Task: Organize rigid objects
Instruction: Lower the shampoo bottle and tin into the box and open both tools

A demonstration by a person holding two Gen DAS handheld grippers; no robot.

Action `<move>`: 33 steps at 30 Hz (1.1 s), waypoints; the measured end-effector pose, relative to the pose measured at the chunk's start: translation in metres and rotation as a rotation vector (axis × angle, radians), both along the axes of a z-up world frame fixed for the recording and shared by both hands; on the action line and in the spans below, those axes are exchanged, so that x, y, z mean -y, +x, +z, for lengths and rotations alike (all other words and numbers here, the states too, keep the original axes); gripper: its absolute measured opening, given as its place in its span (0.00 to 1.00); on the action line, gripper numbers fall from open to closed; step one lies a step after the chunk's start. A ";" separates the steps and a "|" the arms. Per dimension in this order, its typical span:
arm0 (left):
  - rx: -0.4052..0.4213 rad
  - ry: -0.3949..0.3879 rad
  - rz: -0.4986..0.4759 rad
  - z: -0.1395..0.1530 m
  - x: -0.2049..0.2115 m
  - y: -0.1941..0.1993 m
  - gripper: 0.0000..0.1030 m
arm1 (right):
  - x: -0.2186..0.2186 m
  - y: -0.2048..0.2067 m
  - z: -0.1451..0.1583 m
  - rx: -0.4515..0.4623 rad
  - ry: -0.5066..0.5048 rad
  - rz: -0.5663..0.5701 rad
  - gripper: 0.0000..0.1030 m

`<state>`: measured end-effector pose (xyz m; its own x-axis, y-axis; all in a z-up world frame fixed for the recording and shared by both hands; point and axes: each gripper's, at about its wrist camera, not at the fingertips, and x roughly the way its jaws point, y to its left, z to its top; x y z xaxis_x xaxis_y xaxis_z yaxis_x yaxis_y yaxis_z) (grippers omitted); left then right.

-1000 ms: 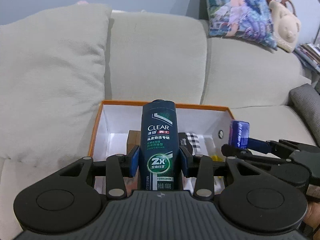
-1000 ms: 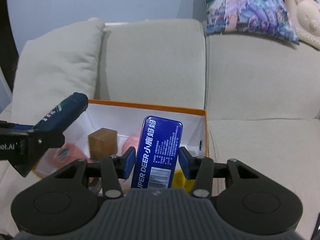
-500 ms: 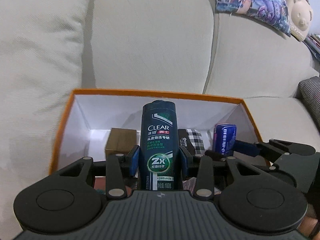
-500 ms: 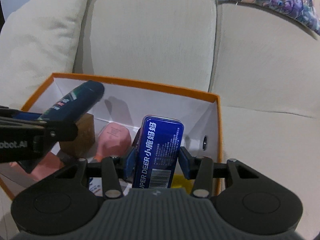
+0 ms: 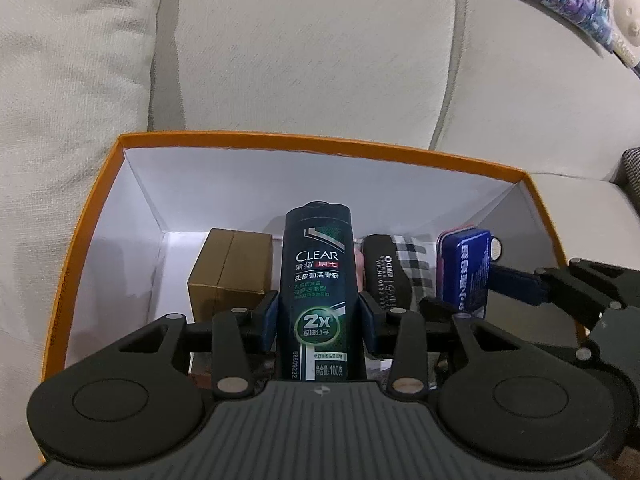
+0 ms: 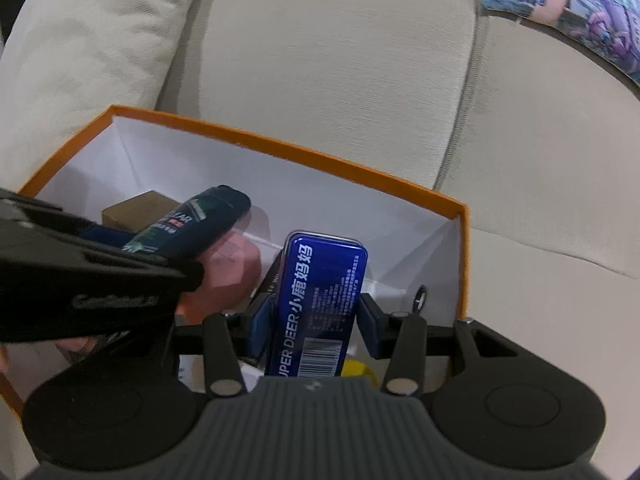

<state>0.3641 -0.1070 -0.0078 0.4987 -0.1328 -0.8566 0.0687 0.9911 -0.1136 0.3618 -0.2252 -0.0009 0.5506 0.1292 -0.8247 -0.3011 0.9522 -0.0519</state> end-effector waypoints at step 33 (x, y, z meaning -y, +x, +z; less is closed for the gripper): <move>-0.071 0.010 0.015 -0.027 -0.001 0.014 0.45 | -0.013 0.019 -0.040 -0.240 -0.059 -0.003 0.47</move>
